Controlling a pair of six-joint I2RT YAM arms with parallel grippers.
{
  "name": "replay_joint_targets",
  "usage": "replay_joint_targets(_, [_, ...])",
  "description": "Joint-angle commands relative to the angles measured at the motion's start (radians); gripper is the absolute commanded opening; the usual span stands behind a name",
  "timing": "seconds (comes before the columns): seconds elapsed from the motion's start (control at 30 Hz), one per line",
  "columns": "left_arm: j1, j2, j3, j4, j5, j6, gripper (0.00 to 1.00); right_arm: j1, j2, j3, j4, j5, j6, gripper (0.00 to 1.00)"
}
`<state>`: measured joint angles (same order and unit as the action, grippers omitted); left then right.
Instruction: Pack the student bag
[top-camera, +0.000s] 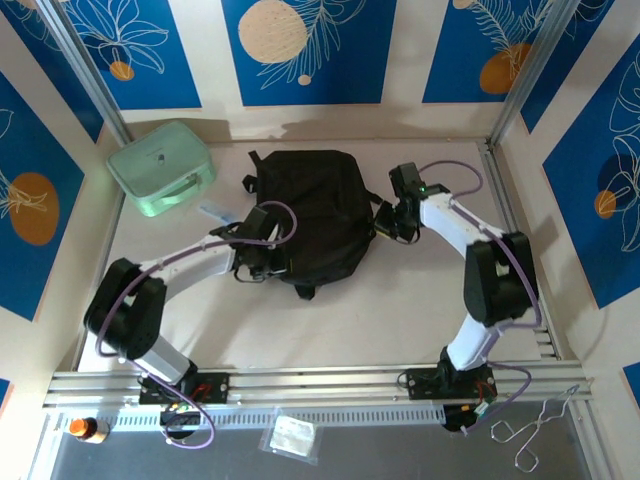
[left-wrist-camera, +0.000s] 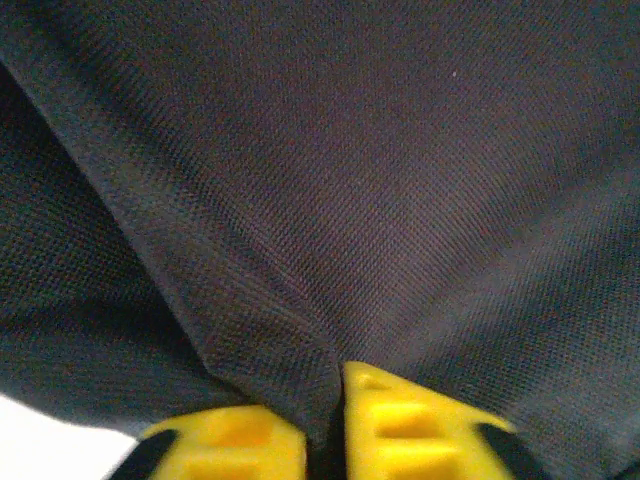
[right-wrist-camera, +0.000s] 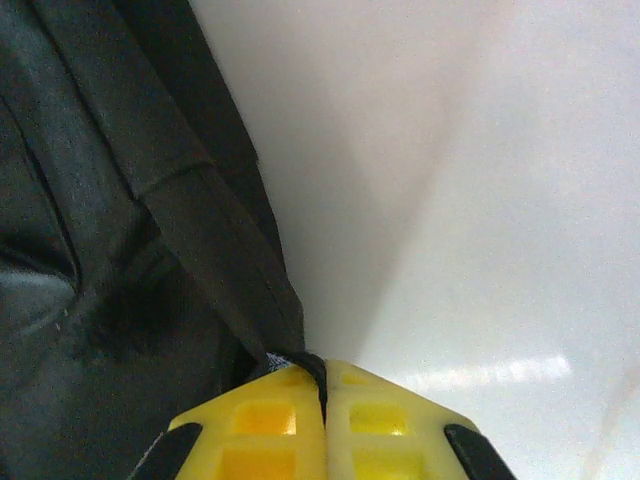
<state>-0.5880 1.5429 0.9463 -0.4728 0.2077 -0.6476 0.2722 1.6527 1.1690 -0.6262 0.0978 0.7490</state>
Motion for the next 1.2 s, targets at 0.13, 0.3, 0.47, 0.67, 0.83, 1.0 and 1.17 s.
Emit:
replay_joint_targets(0.13, [-0.014,-0.104,0.121,-0.263,-0.132,0.124,0.52,-0.004,-0.240,-0.220,0.075,0.017,0.027,0.19])
replay_joint_targets(0.3, [-0.015,-0.042,0.310,-0.236,-0.172,0.190,0.59,-0.009,-0.268,-0.149,0.109,-0.011,-0.054,0.56])
replay_joint_targets(0.47, [-0.019,0.129,0.494,-0.158,-0.147,0.224,0.59,-0.056,-0.225,-0.097,0.214,-0.115,-0.089,0.66])
replay_joint_targets(0.67, [-0.058,0.414,0.793,-0.178,-0.163,0.289,0.58,-0.115,-0.011,0.067,0.200,-0.241,-0.117,0.66])
replay_joint_targets(0.83, [-0.078,0.627,1.059,-0.273,-0.193,0.305,0.54,-0.117,0.176,0.215,0.142,-0.249,-0.158,0.67])
replay_joint_targets(1.0, [-0.087,0.733,1.182,-0.314,-0.226,0.315,0.48,-0.113,0.302,0.302,0.095,-0.281,-0.197,0.58])
replay_joint_targets(1.17, [-0.088,0.759,1.190,-0.301,-0.198,0.328,0.40,-0.106,0.321,0.277,0.103,-0.316,-0.198,0.44])
